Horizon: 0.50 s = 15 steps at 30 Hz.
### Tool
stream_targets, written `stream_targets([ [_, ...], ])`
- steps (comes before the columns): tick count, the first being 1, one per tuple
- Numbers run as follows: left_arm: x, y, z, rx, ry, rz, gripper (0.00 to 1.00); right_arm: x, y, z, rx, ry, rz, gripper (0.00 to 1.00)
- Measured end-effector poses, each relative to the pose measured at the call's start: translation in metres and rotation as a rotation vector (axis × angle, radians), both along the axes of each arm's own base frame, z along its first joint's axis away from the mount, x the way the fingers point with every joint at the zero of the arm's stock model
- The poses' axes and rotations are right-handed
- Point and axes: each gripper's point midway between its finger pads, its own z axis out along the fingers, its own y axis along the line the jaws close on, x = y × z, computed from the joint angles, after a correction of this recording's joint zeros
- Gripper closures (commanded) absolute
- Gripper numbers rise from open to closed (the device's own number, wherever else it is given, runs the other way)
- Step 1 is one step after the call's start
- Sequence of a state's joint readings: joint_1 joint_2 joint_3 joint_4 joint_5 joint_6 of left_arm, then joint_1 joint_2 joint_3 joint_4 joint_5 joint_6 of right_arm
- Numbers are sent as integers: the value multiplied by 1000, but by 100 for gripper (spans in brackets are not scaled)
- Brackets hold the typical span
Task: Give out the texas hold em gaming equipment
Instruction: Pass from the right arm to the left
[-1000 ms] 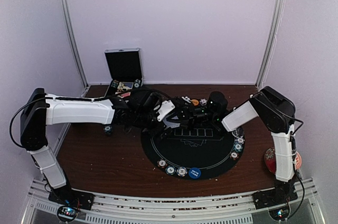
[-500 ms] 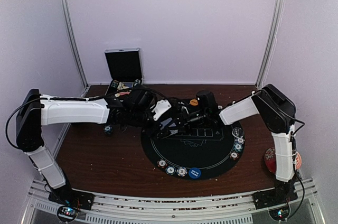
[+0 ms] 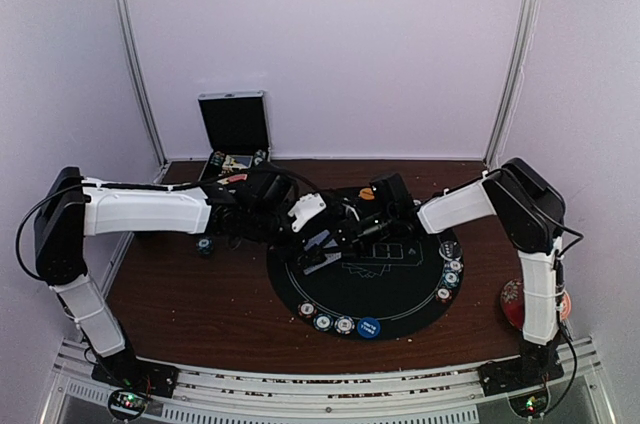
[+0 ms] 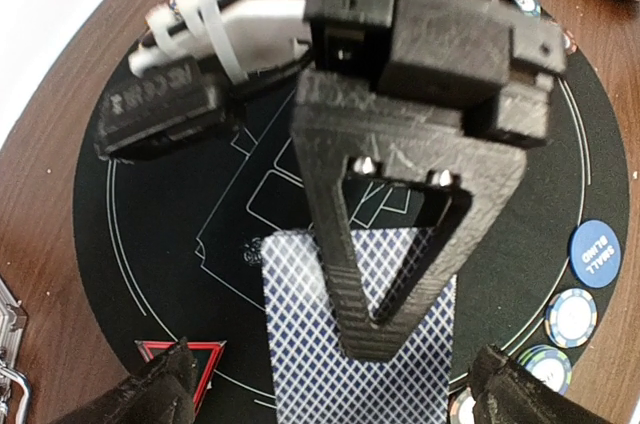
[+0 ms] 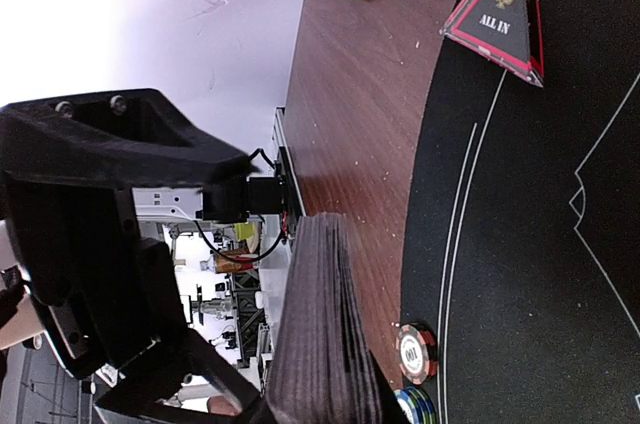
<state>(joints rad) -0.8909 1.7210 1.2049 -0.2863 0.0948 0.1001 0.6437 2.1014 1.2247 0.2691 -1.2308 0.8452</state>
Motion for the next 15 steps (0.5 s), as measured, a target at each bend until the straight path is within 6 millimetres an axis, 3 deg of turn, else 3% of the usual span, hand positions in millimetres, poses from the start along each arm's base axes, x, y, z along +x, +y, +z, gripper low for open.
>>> stream_targets([
  [7,0,0,-13,20,21,4,2,1,1,14,33,-11,-7,95],
  [15,0,-2,-16,20,26,8,6,0,1,17,51,11,-16,95],
])
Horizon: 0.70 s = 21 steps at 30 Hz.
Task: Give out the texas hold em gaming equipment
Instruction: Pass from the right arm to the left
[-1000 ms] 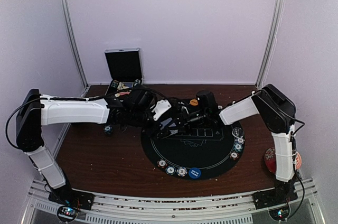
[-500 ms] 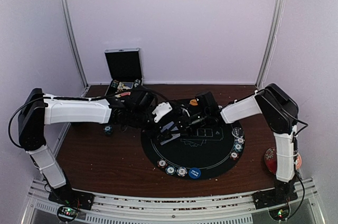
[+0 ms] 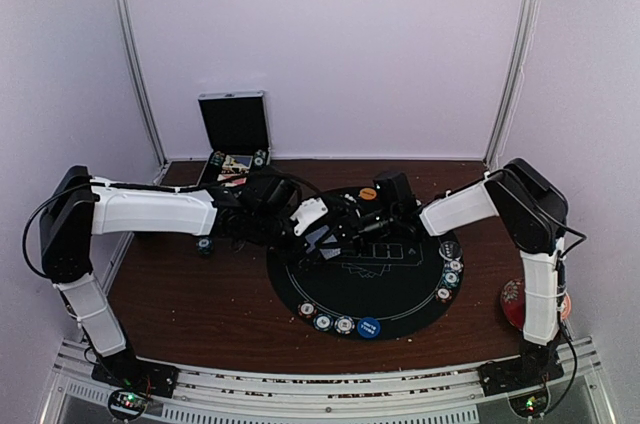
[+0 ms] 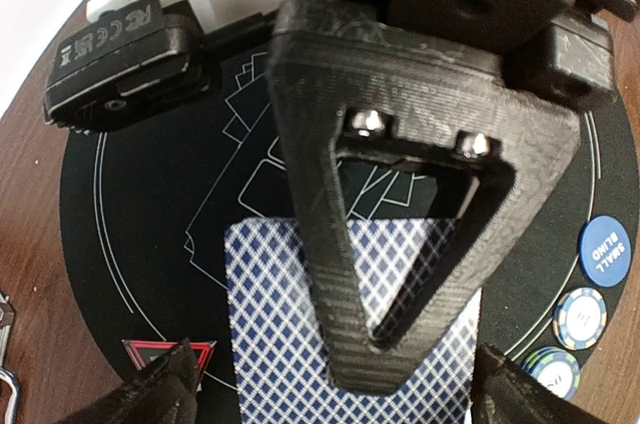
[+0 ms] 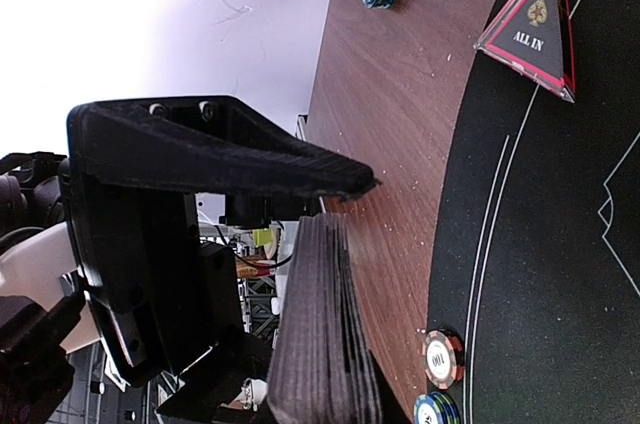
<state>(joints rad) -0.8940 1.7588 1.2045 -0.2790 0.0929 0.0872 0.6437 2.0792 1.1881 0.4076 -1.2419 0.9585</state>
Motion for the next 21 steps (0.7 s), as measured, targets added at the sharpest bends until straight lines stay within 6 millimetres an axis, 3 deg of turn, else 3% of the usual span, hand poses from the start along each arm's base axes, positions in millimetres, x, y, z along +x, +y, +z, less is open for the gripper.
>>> stream_targets([
  [12,-3,-5,-10,4,18,-12,30,-4,3,7,30,11,3,93],
  [16,-5,-6,-10,4,18,-21,45,-5,3,8,34,17,7,93],
  [21,-8,-6,-12,13,19,-30,47,-4,2,-2,-4,54,-25,88],
])
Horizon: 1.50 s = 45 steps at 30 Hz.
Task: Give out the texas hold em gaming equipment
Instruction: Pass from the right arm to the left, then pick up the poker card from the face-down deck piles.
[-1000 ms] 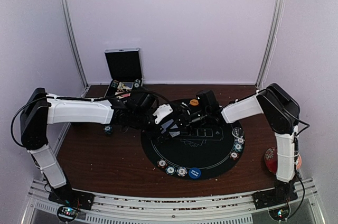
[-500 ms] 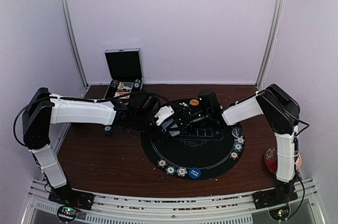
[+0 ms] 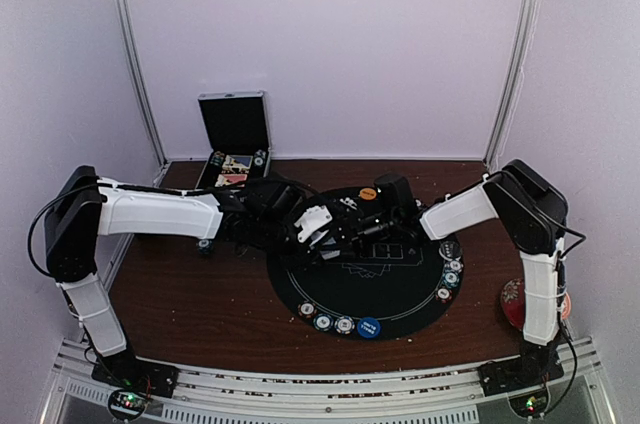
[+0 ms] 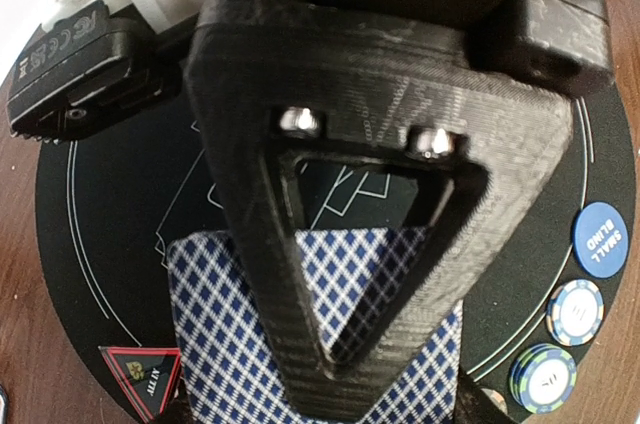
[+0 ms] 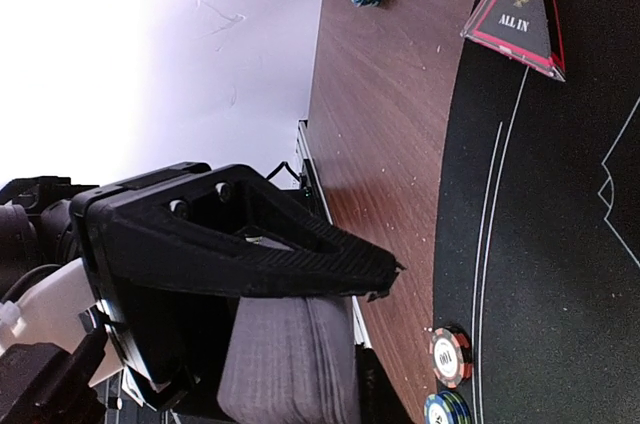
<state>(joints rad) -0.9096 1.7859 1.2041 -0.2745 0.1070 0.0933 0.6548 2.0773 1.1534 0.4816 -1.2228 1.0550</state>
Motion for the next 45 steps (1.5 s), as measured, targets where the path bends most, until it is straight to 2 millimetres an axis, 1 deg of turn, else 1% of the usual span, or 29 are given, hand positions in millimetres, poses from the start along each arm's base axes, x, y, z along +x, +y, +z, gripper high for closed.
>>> stream_targets([
  [2,0,1,-1,3,3,0,50,0,0,0,0,-1,0,85],
  [4,0,0,0,1,2,0,50,0,0,0,0,-1,1,82],
  [9,0,-1,1,-4,1,0,50,0,-1,1,8,-11,8,68],
  [15,1,0,1,-8,6,14,50,4,-3,5,-1,-55,27,59],
  [18,2,1,0,0,1,33,49,13,-2,9,-37,-123,46,57],
  [21,3,0,5,-4,-15,55,48,21,-5,15,-60,-183,59,56],
  [24,-2,4,3,23,-6,72,45,25,-11,13,-80,-210,63,55],
  [27,-5,8,-1,51,9,92,43,23,-16,6,-108,-201,66,53],
  [34,-2,14,0,67,19,149,42,14,-19,-1,-135,-199,94,51],
  [36,-1,15,0,66,21,158,42,12,-18,-1,-139,-198,104,50],
  [42,-1,14,0,57,31,173,41,4,-8,10,-113,-230,144,50],
  [45,-1,14,1,53,31,175,41,0,-6,7,-115,-228,156,50],
])
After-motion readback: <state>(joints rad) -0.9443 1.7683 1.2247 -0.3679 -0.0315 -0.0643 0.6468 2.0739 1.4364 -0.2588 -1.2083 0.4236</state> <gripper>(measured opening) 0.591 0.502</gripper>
